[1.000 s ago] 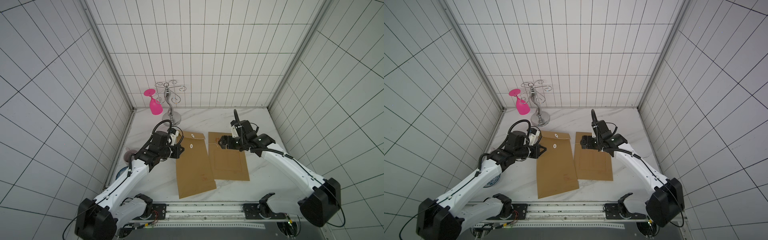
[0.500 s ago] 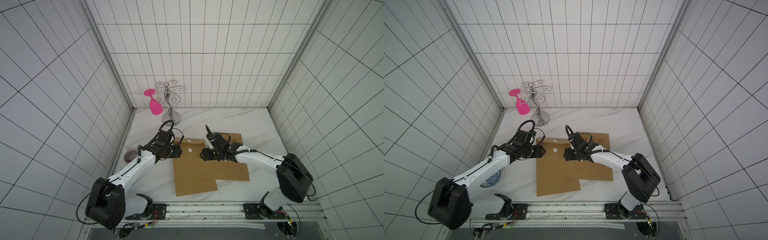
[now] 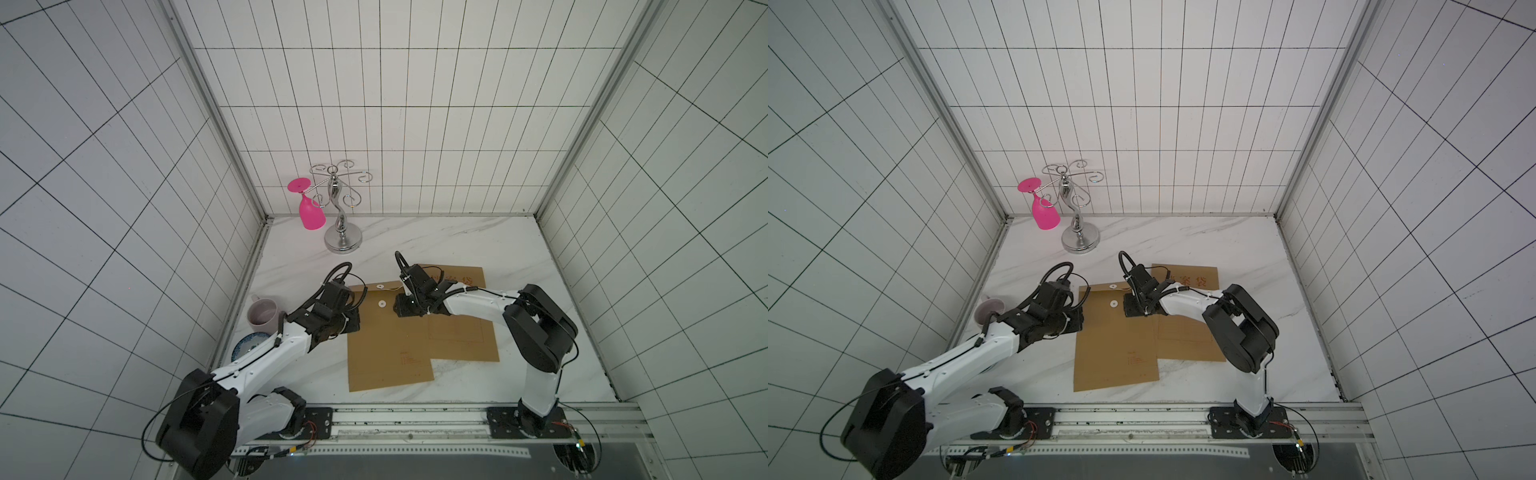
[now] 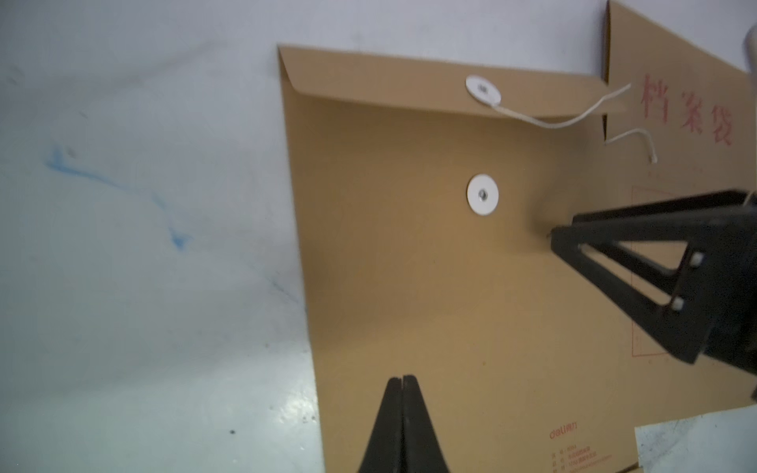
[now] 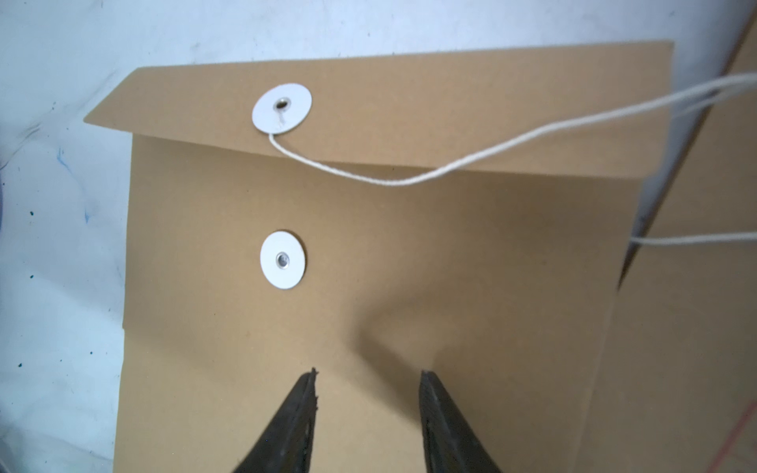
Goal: Open the file bag
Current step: Place the file bag at the center of the board.
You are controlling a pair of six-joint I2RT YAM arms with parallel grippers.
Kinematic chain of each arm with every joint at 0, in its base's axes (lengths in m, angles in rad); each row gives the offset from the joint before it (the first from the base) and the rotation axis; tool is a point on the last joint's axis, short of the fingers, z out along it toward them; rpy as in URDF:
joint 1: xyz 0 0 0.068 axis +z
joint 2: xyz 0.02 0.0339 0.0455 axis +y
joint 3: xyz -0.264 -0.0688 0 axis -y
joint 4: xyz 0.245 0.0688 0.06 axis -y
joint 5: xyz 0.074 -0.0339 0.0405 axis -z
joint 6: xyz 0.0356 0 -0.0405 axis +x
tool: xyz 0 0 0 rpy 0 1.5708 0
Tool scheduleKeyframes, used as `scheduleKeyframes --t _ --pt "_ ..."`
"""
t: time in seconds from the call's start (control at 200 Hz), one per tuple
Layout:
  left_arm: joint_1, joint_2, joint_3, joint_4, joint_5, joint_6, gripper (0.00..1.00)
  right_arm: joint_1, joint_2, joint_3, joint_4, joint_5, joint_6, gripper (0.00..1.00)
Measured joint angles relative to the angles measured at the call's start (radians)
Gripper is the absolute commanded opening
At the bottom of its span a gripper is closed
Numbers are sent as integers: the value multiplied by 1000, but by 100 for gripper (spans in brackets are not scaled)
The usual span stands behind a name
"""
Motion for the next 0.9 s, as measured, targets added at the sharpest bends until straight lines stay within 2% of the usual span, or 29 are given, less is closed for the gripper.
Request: scheduleKeyframes --t 0.09,0.18,0.45,0.685,0.9 --pt "-59 43 -27 57 -1 -44 0 0 23 34 0 16 -14 40" --pt "-81 83 -56 110 -2 -74 0 0 64 82 -1 28 -32 40" --pt "-85 157 -88 210 -9 -106 0 -22 177 218 -19 42 -73 37" --pt "-85 180 -87 259 -13 -98 0 -91 223 323 -75 42 -98 37" --pt "-84 183 -88 267 -16 -85 0 -146 305 491 -136 37 -118 37"
